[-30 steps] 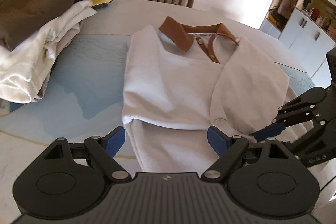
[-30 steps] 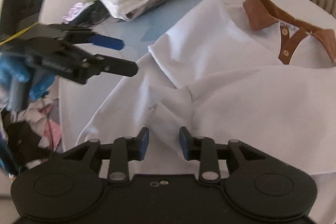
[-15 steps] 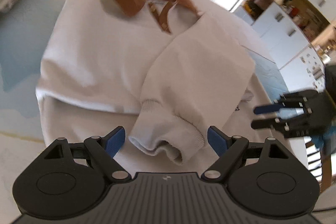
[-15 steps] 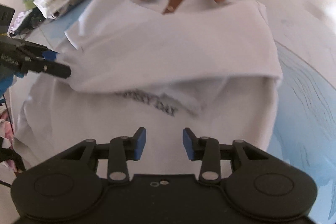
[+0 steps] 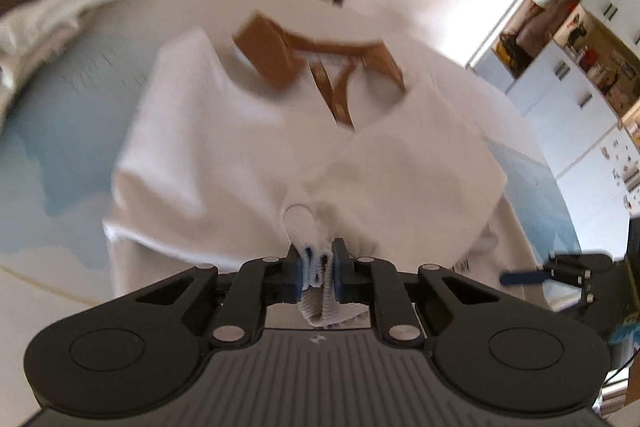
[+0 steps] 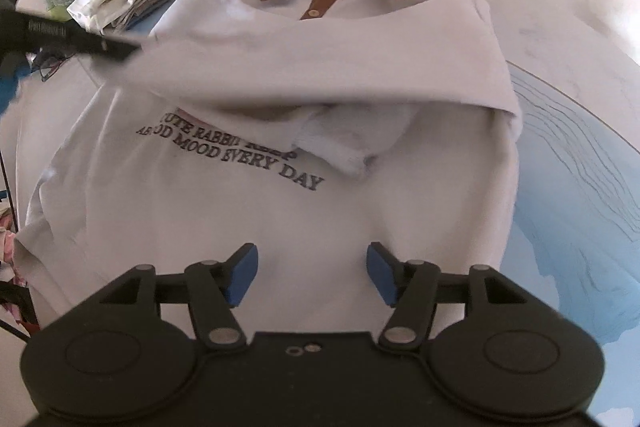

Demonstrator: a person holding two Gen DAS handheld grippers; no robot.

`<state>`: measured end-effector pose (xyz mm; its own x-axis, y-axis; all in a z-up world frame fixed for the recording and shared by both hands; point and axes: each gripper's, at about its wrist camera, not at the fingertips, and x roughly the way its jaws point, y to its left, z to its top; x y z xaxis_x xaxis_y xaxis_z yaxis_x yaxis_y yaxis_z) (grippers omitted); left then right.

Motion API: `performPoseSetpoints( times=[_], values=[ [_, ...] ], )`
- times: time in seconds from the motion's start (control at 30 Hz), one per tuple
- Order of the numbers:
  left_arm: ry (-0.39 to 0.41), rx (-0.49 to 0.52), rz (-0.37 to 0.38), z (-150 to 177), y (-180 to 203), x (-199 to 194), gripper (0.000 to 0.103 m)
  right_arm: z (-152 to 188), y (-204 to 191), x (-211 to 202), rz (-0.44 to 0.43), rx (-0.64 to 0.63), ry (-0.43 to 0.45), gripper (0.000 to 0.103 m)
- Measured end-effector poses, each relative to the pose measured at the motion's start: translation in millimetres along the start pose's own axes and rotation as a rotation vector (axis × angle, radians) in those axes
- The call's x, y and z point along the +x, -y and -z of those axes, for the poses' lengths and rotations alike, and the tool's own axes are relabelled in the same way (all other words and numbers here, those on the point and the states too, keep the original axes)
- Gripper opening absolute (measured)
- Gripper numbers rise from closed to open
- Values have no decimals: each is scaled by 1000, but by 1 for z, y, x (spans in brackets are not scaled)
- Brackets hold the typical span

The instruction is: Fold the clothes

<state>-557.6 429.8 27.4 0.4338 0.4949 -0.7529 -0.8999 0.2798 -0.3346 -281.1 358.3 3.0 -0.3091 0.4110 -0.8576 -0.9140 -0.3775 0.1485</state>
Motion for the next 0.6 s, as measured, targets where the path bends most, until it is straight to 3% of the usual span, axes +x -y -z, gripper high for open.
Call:
performPoseSetpoints(
  times=[0.07, 0.13, 0.3, 0.37, 0.4, 0.43, 0.5, 0.6],
  values=[
    [30, 0, -28, -8, -8, -7, 12, 4, 3, -2, 1, -5, 5, 103],
    [11, -3, -28, -11, -19, -4, 13, 5, 5, -3, -3, -3, 10, 103],
    [-99, 29, -28, 1, -27, 24, 15, 4, 8, -6, -4, 0, 2, 103],
    [-106, 14, -29, 4, -31, 29, 23, 2, 12, -7, -6, 16, -1, 103],
    [-102, 9, -31, 4, -32, 27, 35, -1, 15, -10, 2, 26, 14, 103],
    [-99, 4, -34, 4, -33, 26, 61, -3, 19, -13, 10, 37, 29, 103],
    [-81, 7, -46, 4, -34, 20, 83, -8, 26, -19, 26, 58, 59, 103],
    [-57, 38, -60, -1, -35, 10, 83, -26, 40, -24, 65, 41, 103, 103]
  ],
)
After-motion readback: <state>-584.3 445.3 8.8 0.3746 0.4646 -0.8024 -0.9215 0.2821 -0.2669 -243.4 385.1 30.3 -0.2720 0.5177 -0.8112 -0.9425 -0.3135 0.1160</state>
